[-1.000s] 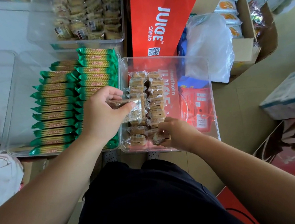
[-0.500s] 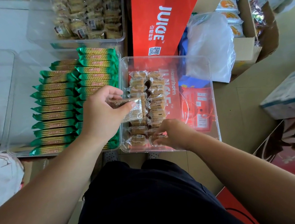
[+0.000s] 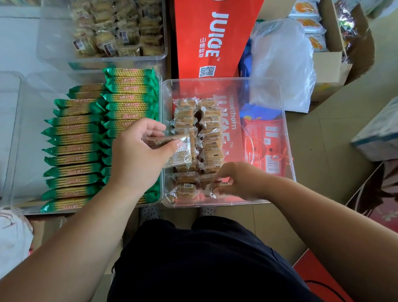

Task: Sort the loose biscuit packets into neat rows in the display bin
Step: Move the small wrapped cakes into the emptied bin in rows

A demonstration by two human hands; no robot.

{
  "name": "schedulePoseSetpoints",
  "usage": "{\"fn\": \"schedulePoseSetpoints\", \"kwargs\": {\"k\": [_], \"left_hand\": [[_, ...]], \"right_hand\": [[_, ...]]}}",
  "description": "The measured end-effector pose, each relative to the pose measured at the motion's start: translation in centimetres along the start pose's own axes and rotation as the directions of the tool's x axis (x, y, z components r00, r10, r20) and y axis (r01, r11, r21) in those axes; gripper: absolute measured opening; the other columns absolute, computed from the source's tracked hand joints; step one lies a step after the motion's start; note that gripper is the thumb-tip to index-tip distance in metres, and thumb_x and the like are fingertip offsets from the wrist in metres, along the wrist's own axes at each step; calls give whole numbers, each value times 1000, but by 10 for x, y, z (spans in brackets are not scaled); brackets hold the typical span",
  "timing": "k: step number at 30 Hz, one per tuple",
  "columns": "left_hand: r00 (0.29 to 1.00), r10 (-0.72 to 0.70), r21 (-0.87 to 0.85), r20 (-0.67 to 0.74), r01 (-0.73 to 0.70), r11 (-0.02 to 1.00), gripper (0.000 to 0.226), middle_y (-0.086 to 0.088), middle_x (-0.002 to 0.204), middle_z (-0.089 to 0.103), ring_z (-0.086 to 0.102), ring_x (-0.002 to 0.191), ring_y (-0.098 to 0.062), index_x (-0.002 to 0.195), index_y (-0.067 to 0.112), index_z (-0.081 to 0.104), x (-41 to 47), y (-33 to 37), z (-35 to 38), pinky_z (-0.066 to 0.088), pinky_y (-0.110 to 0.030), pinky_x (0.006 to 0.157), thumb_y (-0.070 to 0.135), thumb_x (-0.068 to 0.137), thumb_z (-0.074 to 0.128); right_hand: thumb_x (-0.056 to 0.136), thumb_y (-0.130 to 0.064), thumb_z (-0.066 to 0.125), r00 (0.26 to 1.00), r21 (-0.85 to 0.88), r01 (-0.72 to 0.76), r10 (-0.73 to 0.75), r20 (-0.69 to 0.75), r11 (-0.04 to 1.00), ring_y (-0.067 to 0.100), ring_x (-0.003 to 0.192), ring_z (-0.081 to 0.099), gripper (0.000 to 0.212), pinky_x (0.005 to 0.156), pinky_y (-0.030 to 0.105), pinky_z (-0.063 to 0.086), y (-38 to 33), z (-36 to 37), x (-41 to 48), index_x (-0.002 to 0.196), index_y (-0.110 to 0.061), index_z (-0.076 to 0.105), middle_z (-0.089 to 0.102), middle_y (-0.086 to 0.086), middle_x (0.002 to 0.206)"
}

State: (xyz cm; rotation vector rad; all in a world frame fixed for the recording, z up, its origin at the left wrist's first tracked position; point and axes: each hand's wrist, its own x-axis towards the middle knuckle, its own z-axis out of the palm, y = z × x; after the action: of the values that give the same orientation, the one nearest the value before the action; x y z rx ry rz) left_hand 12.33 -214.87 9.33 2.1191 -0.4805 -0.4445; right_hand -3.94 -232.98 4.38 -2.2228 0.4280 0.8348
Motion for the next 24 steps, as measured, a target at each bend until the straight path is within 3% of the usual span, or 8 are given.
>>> {"fn": "schedulePoseSetpoints", "kwargs": {"k": [2,6,9,15,17,20,22,24], "left_hand": [[1000,-1,4,0,1,1000,35,18,94,67,66,82,-12,100,30,67,1,0,0,59,-41,75,35,74,90],[1000,3,15,14,-3,1000,35,17,94,67,64,80,-7,100,30,67,2,1,2,57,-31,70,34,74,90],[999,14,31,32,-15,999,35,17,93,66,63,79,-4,101,28,67,4,2,4,53,-25,67,33,74,89],[996,24,61,89,-29,998,36,17,94,68,63,77,-2,101,29,67,7,7,13,48,-19,64,34,73,90],[995,28,65,97,-35,997,36,18,94,67,64,79,-5,102,30,67,10,7,14,50,-23,66,34,74,90],[996,30,78,88,-37,996,37,18,93,67,65,78,-9,102,30,66,18,6,15,52,-27,67,33,74,90],[996,34,91,79,-41,995,38,19,94,66,64,78,-5,104,31,65,24,8,15,51,-24,67,33,74,90],[997,32,104,71,-39,994,42,19,95,66,61,77,-1,107,30,66,31,11,15,49,-21,67,32,74,91]], "right_hand": [[93,-42,67,1000,-5,8,-8,26,1000,12,107,60,34,101,41,50,2,-3,0,124,-28,69,62,-6,129],[98,-31,63,998,12,53,-53,31,999,8,101,59,25,98,32,47,3,-17,-5,122,-28,71,66,-5,126],[101,-32,59,999,51,43,-44,24,998,8,101,62,28,99,31,46,7,-39,-10,126,-25,68,66,-5,128],[101,-34,57,993,-54,32,-25,115,998,2,101,53,32,98,28,36,9,-48,-9,130,-23,66,63,-6,132],[102,-30,57,1000,63,16,-17,14,998,-2,90,56,29,94,28,39,10,-55,-10,127,-23,68,66,-10,117],[100,-31,60,974,242,-21,75,-214,970,1,80,57,23,71,24,41,16,-73,-6,118,-24,72,66,-15,94],[100,-32,61,942,254,-23,106,-317,967,7,76,60,17,64,24,41,19,-85,-1,109,-26,73,67,-11,87],[101,-32,59,914,180,-51,119,-389,982,18,82,64,20,69,29,47,20,-95,10,105,-20,74,70,0,92]]}}
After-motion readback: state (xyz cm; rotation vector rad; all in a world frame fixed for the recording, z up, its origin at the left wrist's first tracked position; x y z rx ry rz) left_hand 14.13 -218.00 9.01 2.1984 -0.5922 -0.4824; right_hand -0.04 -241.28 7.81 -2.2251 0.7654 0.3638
